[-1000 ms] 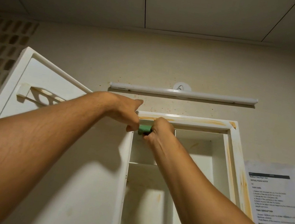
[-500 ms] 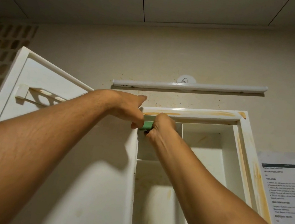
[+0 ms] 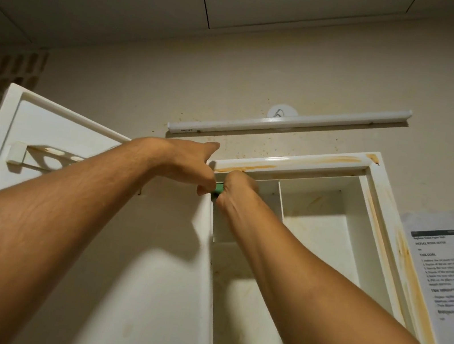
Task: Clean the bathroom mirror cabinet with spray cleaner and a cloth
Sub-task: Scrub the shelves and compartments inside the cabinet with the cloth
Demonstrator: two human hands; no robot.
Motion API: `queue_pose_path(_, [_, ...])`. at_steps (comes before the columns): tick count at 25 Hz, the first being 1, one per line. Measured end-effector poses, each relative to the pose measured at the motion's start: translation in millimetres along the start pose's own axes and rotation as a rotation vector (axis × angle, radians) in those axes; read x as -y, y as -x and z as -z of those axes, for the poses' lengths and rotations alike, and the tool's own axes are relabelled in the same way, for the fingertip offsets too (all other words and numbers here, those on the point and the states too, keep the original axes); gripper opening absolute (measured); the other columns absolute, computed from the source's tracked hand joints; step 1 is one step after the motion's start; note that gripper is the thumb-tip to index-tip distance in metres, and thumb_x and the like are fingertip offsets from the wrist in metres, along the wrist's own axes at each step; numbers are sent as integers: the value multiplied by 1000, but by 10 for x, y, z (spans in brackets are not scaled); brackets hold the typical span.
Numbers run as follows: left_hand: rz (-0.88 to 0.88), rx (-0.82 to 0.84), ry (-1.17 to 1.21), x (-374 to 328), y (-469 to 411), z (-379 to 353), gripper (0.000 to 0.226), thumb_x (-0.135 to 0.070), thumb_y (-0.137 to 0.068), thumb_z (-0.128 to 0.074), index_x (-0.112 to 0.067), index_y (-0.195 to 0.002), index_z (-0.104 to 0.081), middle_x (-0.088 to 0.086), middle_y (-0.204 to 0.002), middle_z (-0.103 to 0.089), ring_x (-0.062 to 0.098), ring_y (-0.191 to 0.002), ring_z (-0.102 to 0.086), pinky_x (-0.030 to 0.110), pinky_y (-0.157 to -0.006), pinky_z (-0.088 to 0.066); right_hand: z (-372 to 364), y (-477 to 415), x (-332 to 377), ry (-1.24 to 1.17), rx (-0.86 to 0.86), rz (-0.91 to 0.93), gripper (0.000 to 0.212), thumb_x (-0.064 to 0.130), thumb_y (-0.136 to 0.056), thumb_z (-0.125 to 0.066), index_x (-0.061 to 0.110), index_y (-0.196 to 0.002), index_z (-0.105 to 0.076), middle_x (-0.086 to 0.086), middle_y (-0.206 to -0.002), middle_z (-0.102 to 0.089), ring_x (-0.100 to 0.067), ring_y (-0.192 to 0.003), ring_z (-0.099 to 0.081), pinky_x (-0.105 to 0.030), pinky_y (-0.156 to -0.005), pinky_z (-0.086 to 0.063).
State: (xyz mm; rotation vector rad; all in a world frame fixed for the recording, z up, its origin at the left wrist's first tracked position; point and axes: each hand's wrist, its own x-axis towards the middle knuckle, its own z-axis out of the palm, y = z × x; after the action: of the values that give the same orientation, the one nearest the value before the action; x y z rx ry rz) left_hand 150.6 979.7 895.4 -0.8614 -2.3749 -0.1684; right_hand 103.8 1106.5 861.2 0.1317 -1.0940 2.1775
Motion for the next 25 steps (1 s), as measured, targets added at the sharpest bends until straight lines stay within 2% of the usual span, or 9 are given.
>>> queue_pose_path(1, [2,-1,9,5,8,7,104,-20,-84,-70,-25,-165,-5,6,-163,-36,27,-143,-39,44,-117,-36,2,-5,-20,17,29,3,13,9,-103,-40,13,-113,-47,-3,-99,-59,-15,-73,-57,-27,-63,-50])
queue_pose_path(3, [2,8,23,-26,48,24,104,-19,-85,-70,-25,-165,-4,7,-163,-35,27,-144,-38,43,-117,-36,44,-81,-26,12,7,-9,25,4,-100,-38,5,-117,-55,-11,-113,-64,-21,-81,-62,-29,-59,-52])
queue_pose_path(4, [0,14,19,-46,74,25,103,-19,-85,-70,-25,-165,-4,7,-163,-35,27,-143,-39,43,-116,-37,100,-104,-45,28,-19,-14,29,1,-97,-39,2,-117,-60,-14,-113,-68,-25,-84,-65,-33,-58,-56])
queue_pose_path(7, [3,15,7,-77,112,26,102,-19,-86,-70,-23,-165,-5,8,-163,-35,27,-142,-39,44,-116,-37,357,-12,-129,150,-101,66,30,1,-93,-49,4,-120,-61,-13,-109,-69,-29,-94,-68,-40,-81,-60])
queue_pose_path(10, [-1,17,11,-64,116,22,100,-18,-87,-69,-22,-165,-5,9,-163,-34,27,-142,-39,43,-115,-38,584,79,-235,294,-206,189,26,4,-95,-53,11,-120,-54,-5,-102,-61,-24,-90,-61,-35,-79,-50])
queue_pose_path(13, [-2,27,25,-66,104,10,100,-17,-88,-68,-23,-165,-4,10,-163,-35,27,-143,-39,40,-114,-37,521,27,-244,195,-179,185,26,3,-92,-56,9,-118,-57,-3,-95,-62,-20,-83,-62,-36,-78,-53])
queue_pose_path(18, [-2,30,14,-52,64,-19,102,-17,-88,-69,-24,-165,-2,11,-162,-36,27,-143,-40,33,-103,-38,278,-228,-198,-100,-127,11,35,-9,-84,-56,3,-117,-59,-11,-98,-65,-25,-81,-66,-43,-80,-62])
queue_pose_path(22, [7,34,23,-39,43,-12,100,-14,-90,-67,-25,-165,-2,9,-163,-35,25,-144,-38,33,-106,-36,144,-377,-320,-95,-116,-10,43,-13,-80,-52,3,-119,-59,-15,-107,-67,-30,-86,-70,-43,-72,-64])
queue_pose_path(25, [10,47,44,-47,62,4,101,-13,-89,-67,-26,-165,-1,8,-163,-36,24,-145,-37,37,-113,-34,110,-419,-354,-68,-111,-53,44,-14,-78,-51,1,-119,-60,-17,-109,-69,-33,-90,-71,-45,-74,-64])
